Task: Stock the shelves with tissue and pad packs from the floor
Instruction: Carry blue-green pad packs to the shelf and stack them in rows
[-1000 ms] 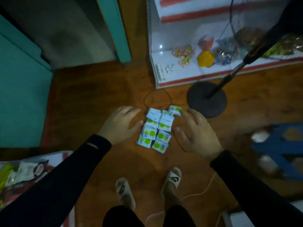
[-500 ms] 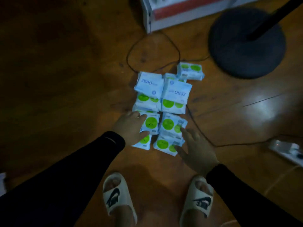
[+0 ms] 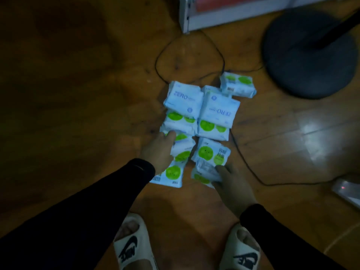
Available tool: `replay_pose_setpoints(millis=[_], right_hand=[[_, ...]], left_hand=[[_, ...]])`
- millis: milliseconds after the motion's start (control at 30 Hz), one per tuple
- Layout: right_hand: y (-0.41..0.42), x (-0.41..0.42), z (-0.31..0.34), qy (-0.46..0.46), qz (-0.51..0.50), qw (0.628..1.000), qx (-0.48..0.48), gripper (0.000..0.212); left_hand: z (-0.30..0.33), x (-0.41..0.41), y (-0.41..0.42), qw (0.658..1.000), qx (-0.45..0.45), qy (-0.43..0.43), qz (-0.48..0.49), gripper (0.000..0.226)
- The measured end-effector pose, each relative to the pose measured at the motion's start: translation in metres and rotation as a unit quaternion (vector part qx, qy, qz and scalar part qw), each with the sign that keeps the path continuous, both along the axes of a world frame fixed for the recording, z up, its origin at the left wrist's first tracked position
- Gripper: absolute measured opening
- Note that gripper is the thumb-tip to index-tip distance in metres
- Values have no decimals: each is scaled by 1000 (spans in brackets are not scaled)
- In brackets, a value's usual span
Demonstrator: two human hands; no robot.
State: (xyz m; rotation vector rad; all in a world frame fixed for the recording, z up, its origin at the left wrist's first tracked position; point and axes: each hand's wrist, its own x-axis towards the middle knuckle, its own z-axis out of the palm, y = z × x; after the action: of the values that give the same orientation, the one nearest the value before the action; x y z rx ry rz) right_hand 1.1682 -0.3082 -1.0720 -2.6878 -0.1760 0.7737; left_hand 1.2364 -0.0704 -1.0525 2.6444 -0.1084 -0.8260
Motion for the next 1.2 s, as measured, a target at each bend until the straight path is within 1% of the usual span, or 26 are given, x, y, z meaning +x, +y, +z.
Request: replay_pose_setpoints(millis=[67,133,233,300,400,500,567,667,733,800,900,1000,1133,1200], right_hand=[[3,20,56,-35,16,999,13,42],[9,45,121,-80,40,996,26,43],[33,88,237,-141,70,987,45,44],[56,116,322,-184,85,977,71,40],[99,145,448,-242,132,954,122,41],[145,159,567,-305,184,918,172,43],[176,155,639,-346,217,889,208,40],[221,136,733,-386,275,839,265,38],[247,116,788,-400,300,813,300,40],[273,86,840,-396,326,791,334,42],[315,37,907,-394,389,741,381,45],[356,-23,960,-385,448,688,422,44],[407,-115,1009,-362,512,630,458,45],[432,-161,1025,-348,542,596,479,44]], left_hand=[[52,8,18,999,-32,-21,34,38],[118,19,40,995,-44,-49,79,40],[236,31,79,983,-45,-91,156,54],[325,35,106,972,-42,-128,191,54],[460,25,145,945,-48,-210,245,41],[586,-9,177,908,-27,-295,298,42],[658,-42,193,877,-14,-351,328,43],[749,-103,212,837,28,-393,379,46],[800,-146,223,810,56,-420,405,48],[854,-201,229,776,88,-443,440,53],[924,-286,231,710,117,-469,511,65],[976,-373,232,654,139,-483,566,68],[1027,-488,229,583,230,-476,617,59],[1047,-540,227,553,246,-491,626,52]])
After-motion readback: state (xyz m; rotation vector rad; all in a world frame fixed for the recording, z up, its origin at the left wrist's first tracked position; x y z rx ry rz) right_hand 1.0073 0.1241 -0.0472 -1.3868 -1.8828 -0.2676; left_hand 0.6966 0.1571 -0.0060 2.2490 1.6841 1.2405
